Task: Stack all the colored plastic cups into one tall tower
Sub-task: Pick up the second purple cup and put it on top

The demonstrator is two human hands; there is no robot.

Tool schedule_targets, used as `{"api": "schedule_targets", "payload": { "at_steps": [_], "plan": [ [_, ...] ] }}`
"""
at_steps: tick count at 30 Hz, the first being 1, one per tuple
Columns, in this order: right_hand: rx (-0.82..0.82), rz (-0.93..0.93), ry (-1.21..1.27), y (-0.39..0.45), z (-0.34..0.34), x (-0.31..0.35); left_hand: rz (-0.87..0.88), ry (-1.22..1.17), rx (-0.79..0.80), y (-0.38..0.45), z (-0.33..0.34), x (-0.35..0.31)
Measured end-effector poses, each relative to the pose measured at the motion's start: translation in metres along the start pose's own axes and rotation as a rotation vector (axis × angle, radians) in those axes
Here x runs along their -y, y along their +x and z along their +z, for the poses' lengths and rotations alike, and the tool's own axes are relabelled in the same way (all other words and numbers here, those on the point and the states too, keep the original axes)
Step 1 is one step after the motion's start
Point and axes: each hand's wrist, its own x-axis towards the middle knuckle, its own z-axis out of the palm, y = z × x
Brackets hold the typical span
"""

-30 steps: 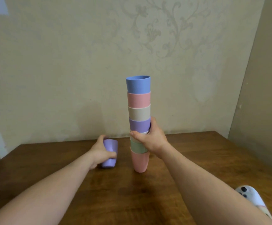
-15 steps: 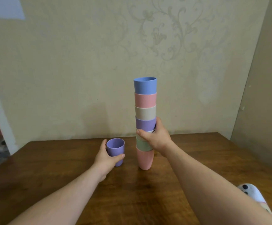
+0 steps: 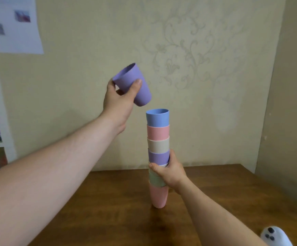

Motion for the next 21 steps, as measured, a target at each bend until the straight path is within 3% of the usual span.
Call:
{"api": "schedule_targets", "payload": {
  "at_steps": [3, 7, 14, 21],
  "plan": [
    [0.003, -0.004, 0.002, 0.000, -0.001, 0.001, -0.033, 0.079, 0.177, -0.005, 0.031, -0.002],
    [0.000, -0.003, 0.008, 0.000, -0.001, 0.001, -0.104, 0.165, 0.247, -0.014, 0.053, 0.021],
    [-0.002, -0.014, 0.005, 0.002, -0.001, -0.001, -0.173, 0.181, 0.198, -0.018, 0.061, 0.043],
    [0.008, -0.027, 0.028, 0.002, -0.001, -0.001, -0.119, 0.155, 0.178, -0.026, 0.062, 0.060]
  ]
}}
